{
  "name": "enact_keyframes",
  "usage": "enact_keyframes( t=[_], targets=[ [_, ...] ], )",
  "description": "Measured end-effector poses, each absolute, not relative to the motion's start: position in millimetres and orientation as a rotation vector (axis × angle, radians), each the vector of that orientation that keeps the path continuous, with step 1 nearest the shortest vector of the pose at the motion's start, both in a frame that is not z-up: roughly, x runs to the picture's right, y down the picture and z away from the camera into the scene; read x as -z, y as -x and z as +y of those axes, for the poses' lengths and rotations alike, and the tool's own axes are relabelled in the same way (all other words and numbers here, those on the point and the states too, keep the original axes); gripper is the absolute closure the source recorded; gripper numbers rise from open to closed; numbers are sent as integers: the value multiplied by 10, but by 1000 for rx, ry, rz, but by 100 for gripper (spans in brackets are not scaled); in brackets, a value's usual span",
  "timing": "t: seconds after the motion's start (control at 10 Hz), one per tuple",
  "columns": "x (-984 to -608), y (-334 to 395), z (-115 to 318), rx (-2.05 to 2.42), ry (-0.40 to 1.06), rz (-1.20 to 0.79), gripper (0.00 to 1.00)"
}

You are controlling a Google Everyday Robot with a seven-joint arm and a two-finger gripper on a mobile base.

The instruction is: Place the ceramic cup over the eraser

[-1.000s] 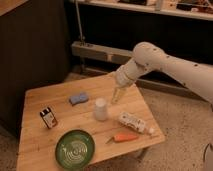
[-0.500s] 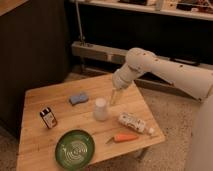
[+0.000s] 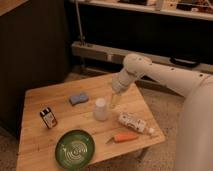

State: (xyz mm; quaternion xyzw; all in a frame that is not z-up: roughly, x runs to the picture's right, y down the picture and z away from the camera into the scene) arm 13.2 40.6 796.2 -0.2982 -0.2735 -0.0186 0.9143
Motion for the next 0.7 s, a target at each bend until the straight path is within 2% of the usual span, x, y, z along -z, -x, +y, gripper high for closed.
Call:
enact_keyframes(
  t=[0.7],
  targets=[
    [-8294, 116, 664, 66, 692, -577, 20]
  ],
)
